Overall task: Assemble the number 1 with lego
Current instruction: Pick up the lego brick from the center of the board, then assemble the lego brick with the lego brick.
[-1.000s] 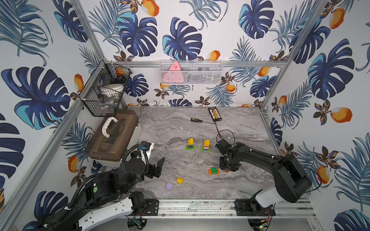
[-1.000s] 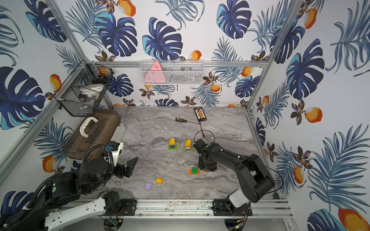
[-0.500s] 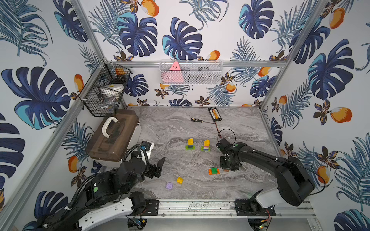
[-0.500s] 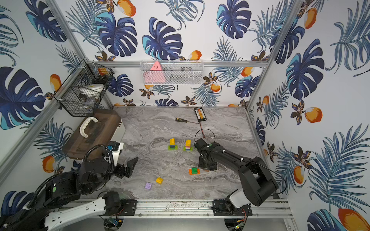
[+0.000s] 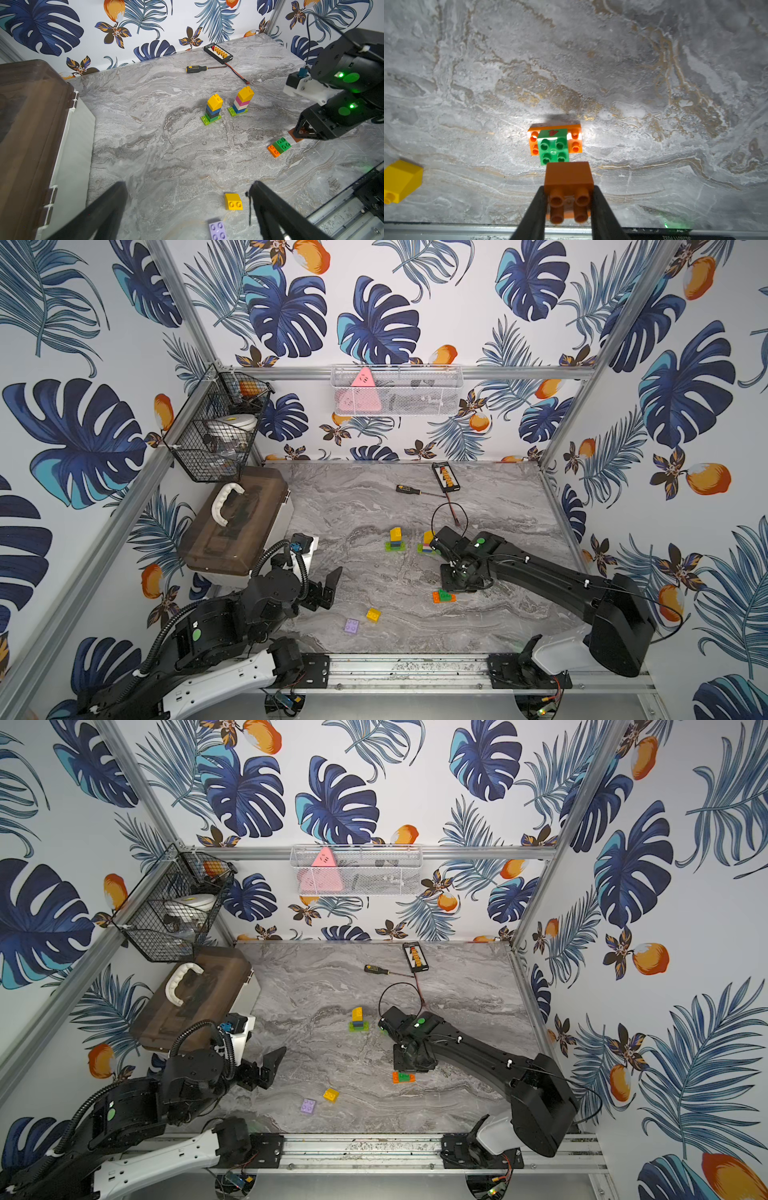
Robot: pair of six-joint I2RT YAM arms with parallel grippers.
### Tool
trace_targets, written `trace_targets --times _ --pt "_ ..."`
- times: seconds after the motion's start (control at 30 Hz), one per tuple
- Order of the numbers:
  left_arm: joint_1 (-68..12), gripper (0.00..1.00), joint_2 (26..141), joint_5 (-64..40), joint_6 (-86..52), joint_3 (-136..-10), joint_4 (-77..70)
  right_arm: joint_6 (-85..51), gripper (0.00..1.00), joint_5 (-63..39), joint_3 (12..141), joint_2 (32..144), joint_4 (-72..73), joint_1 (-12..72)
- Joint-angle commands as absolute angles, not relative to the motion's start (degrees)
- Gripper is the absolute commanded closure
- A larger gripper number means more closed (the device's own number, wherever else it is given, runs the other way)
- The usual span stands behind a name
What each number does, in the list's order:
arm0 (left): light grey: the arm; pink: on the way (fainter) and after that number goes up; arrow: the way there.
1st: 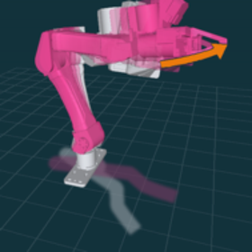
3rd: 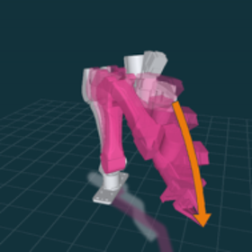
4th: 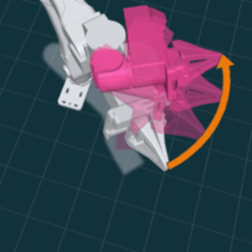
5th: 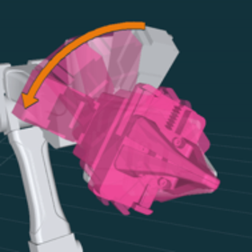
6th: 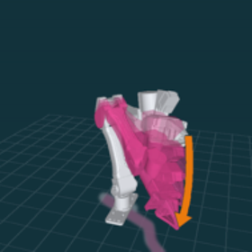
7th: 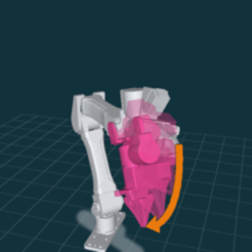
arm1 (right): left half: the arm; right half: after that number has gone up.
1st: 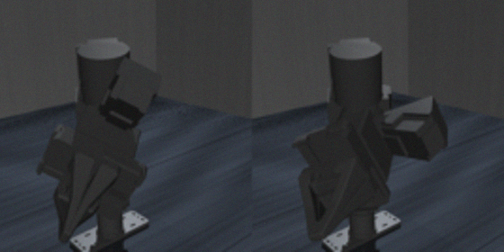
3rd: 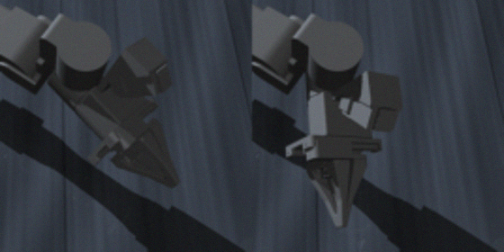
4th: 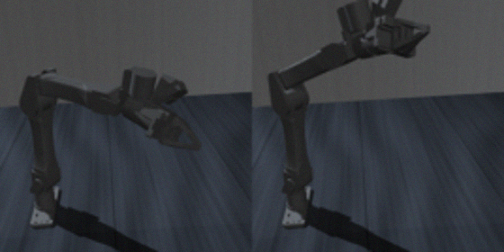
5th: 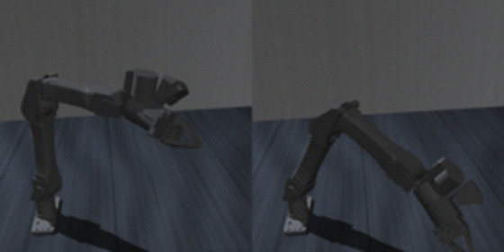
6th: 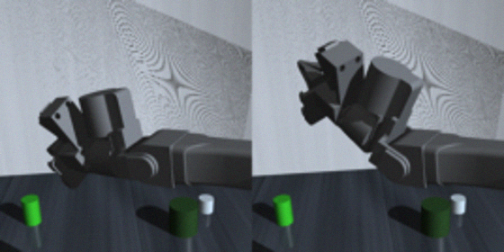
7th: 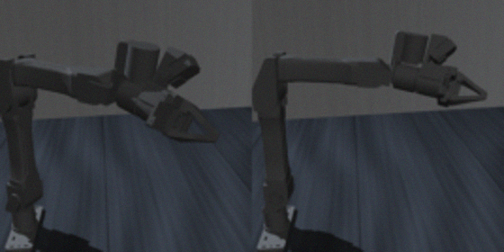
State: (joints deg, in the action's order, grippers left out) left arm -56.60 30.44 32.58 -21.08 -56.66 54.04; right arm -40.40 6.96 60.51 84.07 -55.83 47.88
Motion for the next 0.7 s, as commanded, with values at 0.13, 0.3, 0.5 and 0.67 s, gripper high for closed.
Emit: trace_targets --times 0.13,0.3,0.5,0.67 --pt "-56.4 0.01 30.1 33.7 -22.1 -56.9 54.1 -42.4 0.82 8.8 62.5 88.4 -57.1 51.2" --pt "-56.4 0.01 30.3 33.6 -22.0 -56.9 54.1 -39.9 0.82 9.5 62.5 89.3 -56.0 51.2" --pt "-56.4 0.01 30.2 33.7 -22.1 -56.9 54.2 -37.8 0.83 9.1 62.9 90.7 -54.9 51.2" --pt "-56.4 0.01 30.2 33.7 -22.1 -56.9 54.2 -38.0 0.83 9.4 62.8 91.2 -54.3 51.2"
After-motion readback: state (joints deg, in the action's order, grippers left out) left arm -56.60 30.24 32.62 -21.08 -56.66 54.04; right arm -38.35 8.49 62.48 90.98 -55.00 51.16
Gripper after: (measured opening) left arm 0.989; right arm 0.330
